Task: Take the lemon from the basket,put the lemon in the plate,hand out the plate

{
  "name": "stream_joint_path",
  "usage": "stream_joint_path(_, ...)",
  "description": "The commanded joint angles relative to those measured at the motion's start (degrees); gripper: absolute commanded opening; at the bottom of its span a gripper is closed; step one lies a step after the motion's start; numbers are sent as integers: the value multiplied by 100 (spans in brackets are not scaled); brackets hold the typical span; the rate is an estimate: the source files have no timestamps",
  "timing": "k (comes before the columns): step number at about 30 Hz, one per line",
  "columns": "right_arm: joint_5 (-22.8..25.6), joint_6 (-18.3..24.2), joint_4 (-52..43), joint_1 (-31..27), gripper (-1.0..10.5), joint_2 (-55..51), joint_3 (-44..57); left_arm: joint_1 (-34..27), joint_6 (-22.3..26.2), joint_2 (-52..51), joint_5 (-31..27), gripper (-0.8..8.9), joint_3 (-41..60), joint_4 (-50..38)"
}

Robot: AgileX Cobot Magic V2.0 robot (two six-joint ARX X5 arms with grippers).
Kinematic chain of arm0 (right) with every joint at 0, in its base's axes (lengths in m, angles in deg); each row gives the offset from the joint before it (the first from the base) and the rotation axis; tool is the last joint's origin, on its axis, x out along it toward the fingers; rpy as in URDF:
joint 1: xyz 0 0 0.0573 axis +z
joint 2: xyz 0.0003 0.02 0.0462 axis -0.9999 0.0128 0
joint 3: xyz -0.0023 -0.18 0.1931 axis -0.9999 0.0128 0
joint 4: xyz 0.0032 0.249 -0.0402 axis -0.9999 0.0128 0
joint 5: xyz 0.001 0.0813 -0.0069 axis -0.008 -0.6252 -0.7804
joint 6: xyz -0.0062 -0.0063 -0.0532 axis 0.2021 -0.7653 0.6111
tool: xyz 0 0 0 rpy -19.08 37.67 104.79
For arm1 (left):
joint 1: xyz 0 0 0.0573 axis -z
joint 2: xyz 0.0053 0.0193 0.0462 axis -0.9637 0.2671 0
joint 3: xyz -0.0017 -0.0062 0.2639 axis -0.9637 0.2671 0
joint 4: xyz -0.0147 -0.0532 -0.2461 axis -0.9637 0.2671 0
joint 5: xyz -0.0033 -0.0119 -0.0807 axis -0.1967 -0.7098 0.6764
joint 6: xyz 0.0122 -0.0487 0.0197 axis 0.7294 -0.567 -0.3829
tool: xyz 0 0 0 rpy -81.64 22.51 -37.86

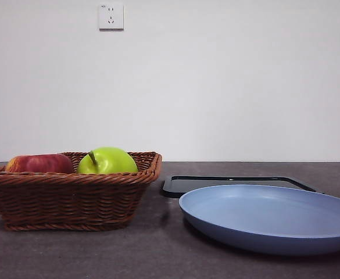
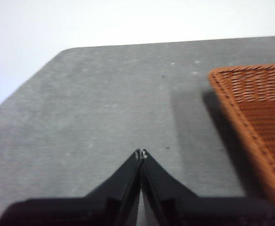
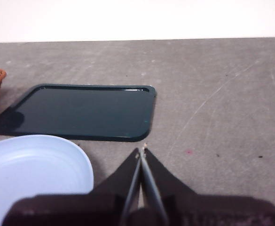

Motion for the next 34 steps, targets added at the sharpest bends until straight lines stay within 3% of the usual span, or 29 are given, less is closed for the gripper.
stream_joint_path(1,-7,-1023,-107,2,3,-9,66,-13,-691,-24,455,8,44,-68)
stream_joint_path(5,-7,-2210,-343,4,4,-9,66,-13,-1248,-24,1464,8,44,-70)
stream_joint_path(10,-31,-2691,-522,4,4,-9,66,-13,-1502,-24,2371,8,44,-120)
stream_joint_path(16,-603,-2708,-345,4,3,87,-184,-13,-2267,-17,2509,7,-35,-221)
stream_joint_path(19,-608,-2704,59,4,3,286,-568,-13,-2365,118,2507,6,-284,-42)
stream_joint_path(25,-608,-2632,866,4,3,935,-1609,-13,-2345,920,2503,6,-1034,138)
stream_joint_path(34,-610,-1862,1609,4,4,2085,-3088,-13,-1626,2656,2813,6,-2533,372)
